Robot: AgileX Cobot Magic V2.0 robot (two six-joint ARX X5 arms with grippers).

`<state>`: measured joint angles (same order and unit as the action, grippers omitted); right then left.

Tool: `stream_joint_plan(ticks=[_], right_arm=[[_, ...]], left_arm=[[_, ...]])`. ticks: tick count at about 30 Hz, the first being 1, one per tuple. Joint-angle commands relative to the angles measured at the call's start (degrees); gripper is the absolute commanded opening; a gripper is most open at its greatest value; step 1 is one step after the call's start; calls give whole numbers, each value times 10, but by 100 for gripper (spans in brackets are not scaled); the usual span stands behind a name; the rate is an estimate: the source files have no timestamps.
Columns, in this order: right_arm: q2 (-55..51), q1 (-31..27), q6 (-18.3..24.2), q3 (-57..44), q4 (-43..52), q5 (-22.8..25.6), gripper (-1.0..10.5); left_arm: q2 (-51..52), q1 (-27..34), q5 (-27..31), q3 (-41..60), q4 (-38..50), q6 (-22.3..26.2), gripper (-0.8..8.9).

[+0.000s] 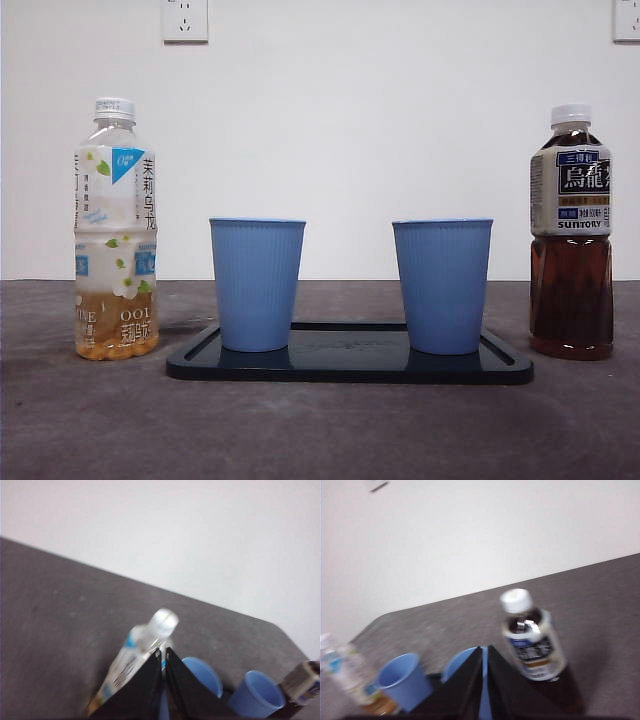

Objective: Pour the drink into the cup

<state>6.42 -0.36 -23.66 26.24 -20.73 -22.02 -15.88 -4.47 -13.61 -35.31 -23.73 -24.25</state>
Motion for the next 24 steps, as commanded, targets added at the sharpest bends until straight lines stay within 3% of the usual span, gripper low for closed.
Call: stream_joint_plan(ticks=[1,10,20,24], right_arm=[[34,1,14,62,-38,-30,12],[139,16,96,207,-128,-109,12],[230,71,224,309,-257,-112,12],[235,78,229,310,-260,-112,12]], left_arm=[[-49,-8,-27,-56,-6,15,10],[-176,-50,-152,-163,-49,28,10],[-248,-106,-239,-208,-84,136,10],[-248,-114,-239,-208,-80,149,11]])
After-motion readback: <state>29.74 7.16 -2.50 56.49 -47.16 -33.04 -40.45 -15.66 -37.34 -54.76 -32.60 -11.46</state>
